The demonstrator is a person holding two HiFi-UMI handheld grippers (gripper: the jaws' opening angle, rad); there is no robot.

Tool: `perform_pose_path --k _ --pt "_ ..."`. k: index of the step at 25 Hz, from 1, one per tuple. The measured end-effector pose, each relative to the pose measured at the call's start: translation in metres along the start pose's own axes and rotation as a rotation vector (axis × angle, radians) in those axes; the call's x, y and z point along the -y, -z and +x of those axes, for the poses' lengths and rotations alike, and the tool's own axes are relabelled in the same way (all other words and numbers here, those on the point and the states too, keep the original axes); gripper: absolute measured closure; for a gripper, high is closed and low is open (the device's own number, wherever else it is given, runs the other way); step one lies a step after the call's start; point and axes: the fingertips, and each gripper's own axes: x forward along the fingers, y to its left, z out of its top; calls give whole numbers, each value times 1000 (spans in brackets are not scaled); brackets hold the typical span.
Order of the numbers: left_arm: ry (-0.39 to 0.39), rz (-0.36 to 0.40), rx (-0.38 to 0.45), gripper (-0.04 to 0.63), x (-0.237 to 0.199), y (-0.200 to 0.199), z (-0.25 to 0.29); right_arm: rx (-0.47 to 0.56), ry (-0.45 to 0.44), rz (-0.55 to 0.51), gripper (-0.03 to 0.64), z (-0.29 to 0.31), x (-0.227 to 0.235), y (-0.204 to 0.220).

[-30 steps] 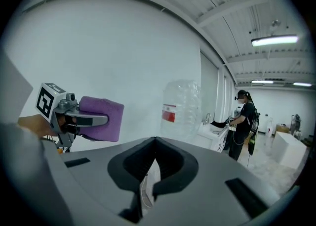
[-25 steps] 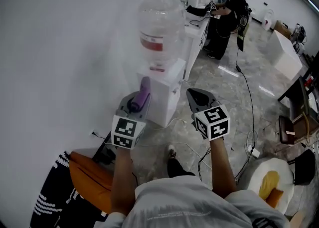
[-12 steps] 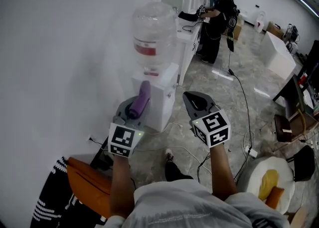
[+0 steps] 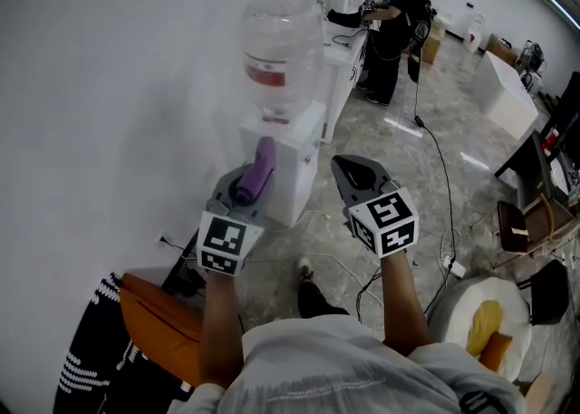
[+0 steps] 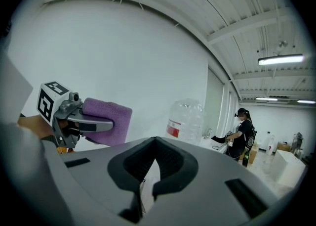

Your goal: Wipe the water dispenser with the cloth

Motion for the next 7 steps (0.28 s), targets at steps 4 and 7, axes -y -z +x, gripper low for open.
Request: perform_pose_path --k 4,7 --pt "16 -28 -5 541 -1 6 -3 6 -21 14 609 5 -6 0" --pt "26 -28 -15 541 1 11 -6 0 -35 27 609 8 -13 4"
